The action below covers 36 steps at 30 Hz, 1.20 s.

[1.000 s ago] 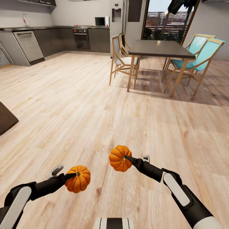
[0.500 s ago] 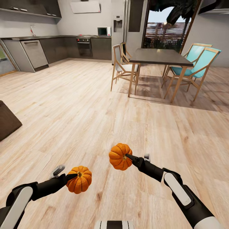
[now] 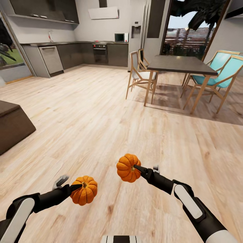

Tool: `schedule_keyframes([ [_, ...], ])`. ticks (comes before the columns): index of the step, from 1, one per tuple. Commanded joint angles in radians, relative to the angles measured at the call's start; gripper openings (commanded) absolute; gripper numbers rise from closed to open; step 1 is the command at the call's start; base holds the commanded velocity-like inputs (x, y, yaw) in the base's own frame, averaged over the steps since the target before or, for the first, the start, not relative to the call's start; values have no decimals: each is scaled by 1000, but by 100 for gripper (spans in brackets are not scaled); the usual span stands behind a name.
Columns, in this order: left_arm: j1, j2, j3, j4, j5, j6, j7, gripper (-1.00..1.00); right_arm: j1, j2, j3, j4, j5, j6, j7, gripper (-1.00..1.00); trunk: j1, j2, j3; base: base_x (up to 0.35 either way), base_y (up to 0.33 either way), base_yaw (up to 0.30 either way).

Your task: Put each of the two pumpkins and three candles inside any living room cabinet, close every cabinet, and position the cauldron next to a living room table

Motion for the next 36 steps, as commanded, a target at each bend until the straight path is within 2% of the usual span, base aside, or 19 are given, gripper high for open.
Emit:
schedule_keyframes([
  [1,-1,0,1,0,-9,4,-10,-100,-1,-1,1,10,-12,5,1,-100,0,0,-2,0,0,182],
  [14,-1,-1,0,0,-8,4,-9,-100,-1,0,1,34,-12,1,4,-100,-6,3,29,0,0,161],
  [20,-1,-2,0,0,-8,4,-9,-100,-1,1,-65,34,-19,3,7,-100,-9,4,43,0,0,156],
  [27,-1,-2,0,0,-8,4,-11,-100,-1,5,-78,35,-20,4,7,-100,-12,6,60,0,0,155],
  [36,-1,-2,0,-2,-8,5,-13,-100,-1,7,-79,37,-19,4,5,-100,-12,6,46,0,0,124],
])
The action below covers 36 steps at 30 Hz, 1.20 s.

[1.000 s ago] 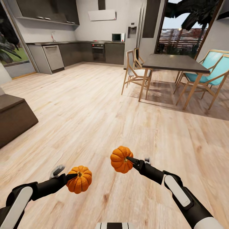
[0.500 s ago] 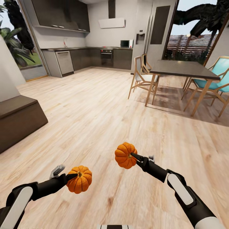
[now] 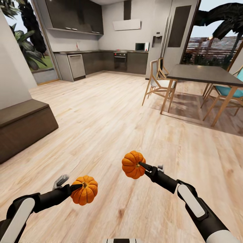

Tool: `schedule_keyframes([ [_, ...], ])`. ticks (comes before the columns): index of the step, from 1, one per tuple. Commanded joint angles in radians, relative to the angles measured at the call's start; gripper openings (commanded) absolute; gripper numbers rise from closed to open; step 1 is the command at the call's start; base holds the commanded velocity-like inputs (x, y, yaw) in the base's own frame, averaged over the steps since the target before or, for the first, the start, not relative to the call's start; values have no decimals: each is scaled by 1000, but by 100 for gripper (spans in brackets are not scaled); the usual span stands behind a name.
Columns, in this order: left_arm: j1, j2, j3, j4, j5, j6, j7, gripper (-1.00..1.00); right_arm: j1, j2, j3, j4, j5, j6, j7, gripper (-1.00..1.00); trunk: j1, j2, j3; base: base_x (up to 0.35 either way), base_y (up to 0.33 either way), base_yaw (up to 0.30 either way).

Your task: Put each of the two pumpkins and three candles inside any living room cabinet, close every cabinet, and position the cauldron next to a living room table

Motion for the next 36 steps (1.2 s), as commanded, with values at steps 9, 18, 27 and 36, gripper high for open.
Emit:
schedule_keyframes([
  [9,-1,0,3,-1,-7,5,-13,-100,-1,1,1,11,-8,4,-1,-100,0,0,-15,0,0,69],
  [18,-1,0,2,-1,-7,5,-12,-100,0,1,1,15,-8,4,0,-100,-2,1,-11,0,0,66],
  [27,-1,0,1,0,-7,5,-11,-100,-1,1,1,21,-8,4,0,-100,-7,3,10,0,0,65],
  [36,-1,0,1,0,-7,5,-12,-100,-1,1,1,21,-8,4,1,-100,-28,39,26,0,0,64],
])
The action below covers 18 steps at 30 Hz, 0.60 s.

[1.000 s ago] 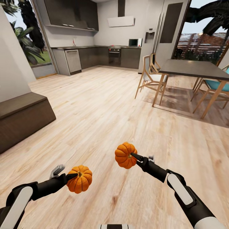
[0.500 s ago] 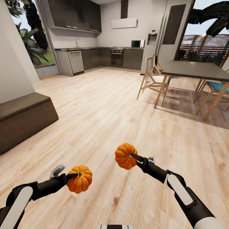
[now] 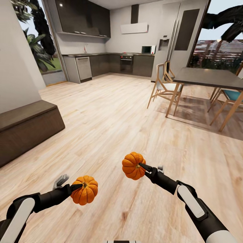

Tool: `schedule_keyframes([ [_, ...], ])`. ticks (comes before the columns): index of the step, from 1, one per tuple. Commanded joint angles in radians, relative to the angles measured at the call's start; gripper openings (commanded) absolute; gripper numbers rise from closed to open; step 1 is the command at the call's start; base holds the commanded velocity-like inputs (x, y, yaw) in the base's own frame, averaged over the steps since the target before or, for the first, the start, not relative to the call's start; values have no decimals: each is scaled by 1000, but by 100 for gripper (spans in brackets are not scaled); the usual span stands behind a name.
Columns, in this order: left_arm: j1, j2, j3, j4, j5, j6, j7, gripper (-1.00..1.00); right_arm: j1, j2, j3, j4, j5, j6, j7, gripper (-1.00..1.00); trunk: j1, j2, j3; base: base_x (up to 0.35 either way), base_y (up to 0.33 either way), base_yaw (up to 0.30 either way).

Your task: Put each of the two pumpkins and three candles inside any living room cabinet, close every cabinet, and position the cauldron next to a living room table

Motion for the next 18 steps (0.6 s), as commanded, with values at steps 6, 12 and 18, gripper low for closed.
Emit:
schedule_keyframes([
  [6,-1,0,0,0,-9,4,-10,-100,0,-1,2,0,-5,4,-2,-100,-23,42,8,0,0,64],
  [12,-1,0,0,0,-9,4,-11,-100,0,-1,2,0,-5,4,-1,-100,-46,84,17,0,0,64],
  [18,-1,0,0,0,-9,4,-11,-100,0,-1,2,0,-6,3,3,-100,-69,126,27,0,0,64],
])
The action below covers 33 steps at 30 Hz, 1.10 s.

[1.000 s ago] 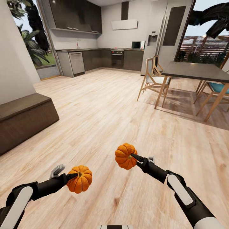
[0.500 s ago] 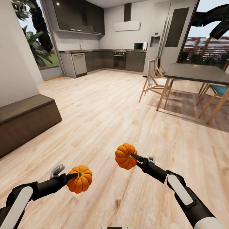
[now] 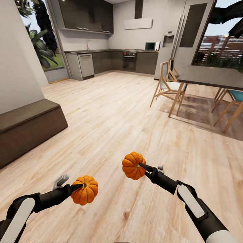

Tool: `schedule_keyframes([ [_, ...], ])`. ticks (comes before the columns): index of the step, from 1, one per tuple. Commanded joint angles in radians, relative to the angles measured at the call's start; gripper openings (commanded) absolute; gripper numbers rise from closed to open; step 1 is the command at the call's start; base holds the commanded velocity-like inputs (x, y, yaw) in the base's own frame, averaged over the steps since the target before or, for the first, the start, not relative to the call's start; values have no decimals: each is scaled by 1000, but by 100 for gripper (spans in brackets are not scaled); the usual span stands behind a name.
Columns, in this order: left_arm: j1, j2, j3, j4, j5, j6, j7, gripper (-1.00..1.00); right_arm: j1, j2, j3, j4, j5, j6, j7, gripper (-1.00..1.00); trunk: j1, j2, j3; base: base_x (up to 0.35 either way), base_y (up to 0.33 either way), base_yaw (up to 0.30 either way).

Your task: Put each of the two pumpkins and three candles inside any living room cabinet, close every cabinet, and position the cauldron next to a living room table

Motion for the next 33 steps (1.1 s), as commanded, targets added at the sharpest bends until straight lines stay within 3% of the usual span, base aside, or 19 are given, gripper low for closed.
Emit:
schedule_keyframes([
  [1,-1,0,1,0,-9,4,-10,-100,-1,-1,2,0,-6,3,0,-100,-4,7,1,0,0,64],
  [10,-1,0,1,0,-9,4,-10,-100,-1,-12,4,-2,-4,-8,4,-100,-39,70,16,0,0,55],
  [33,-1,0,0,0,-9,4,-10,-100,-1,-11,2,24,-5,-13,4,-100,-127,231,87,0,0,1],
])
